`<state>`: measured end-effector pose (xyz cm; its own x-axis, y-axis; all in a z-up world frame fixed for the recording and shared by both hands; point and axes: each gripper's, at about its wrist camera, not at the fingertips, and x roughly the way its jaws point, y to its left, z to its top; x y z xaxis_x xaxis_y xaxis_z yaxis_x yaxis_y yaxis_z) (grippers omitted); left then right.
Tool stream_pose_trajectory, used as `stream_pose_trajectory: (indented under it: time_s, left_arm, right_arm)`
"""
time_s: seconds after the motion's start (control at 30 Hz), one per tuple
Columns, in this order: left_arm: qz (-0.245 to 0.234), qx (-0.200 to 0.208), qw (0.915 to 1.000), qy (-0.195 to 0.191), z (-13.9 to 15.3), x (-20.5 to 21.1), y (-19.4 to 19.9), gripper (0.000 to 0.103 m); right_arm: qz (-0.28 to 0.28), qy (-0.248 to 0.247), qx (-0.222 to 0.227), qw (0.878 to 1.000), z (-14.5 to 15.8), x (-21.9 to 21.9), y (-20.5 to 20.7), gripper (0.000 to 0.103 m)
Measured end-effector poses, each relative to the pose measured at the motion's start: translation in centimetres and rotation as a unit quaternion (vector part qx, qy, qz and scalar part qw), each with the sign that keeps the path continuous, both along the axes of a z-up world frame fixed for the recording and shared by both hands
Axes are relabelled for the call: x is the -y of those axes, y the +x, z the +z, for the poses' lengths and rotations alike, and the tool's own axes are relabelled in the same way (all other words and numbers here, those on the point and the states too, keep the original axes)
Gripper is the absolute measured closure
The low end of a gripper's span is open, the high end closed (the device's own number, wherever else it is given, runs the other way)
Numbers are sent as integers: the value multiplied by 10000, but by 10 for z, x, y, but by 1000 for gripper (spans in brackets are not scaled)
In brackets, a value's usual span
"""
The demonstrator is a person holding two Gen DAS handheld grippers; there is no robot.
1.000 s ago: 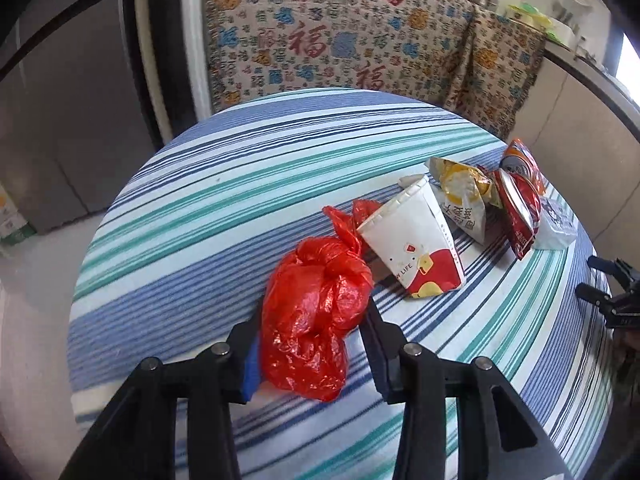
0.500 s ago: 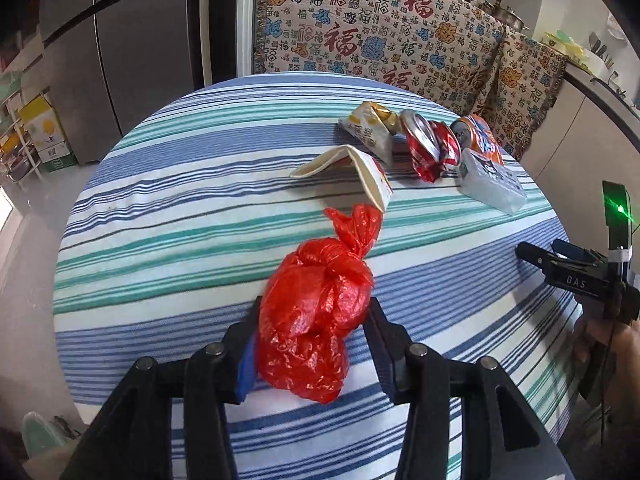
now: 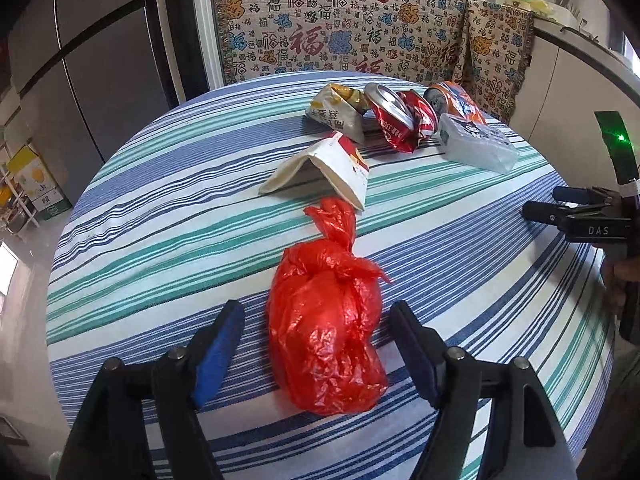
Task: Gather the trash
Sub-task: 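Grasp the clear cartoon-print box with the right tool while the left tool holds the red bag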
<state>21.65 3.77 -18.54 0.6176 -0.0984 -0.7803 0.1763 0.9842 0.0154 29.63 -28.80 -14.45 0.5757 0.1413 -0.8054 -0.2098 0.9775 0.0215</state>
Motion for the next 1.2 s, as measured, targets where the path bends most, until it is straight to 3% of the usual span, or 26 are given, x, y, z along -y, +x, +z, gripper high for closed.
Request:
stream_pose_trajectory:
  time_s: [0.17, 0.27, 0.5, 0.57, 0.8, 0.9, 0.97, 1.1, 1.2]
  left_arm:
    - [157, 15, 9999, 17, -2, 0, 7, 17]
    - [159, 10, 9999, 19, -2, 1, 10, 15]
    - [137, 29, 9999, 4, -3, -1, 7, 15]
    - [132, 30, 9999, 3, -3, -2, 7, 15]
    - [140, 29, 9999, 6, -3, -1, 6, 15]
    - [102, -8, 9999, -7, -3, -2, 5, 15]
    - [59, -86, 9999, -29, -2, -7, 1, 15]
    - [-33, -176, 9992, -356, 6, -25, -13, 15]
    - [-180, -87, 9977, -654, 19, -25, -13, 15]
  right_arm:
    - [920, -106, -337, 9951, 5, 3, 39, 1]
    - [1517, -186, -228, 9880, 17, -7, 56, 1]
    - [2213, -290, -237, 9745, 29, -37, 87, 2]
    - [2324, -112, -455, 9715, 27, -41, 89, 22]
    - [2231, 84, -1128, 9682, 26, -53, 36, 23]
    - [1760, 58, -1542, 9722, 19, -58, 6, 22]
    - [1549, 97, -1872, 9700, 11, -59, -11, 14]
    - [1706, 269, -1898, 9665, 21, -62, -34, 13]
    - [1796, -439, -1347, 9735, 38, -70, -36, 6]
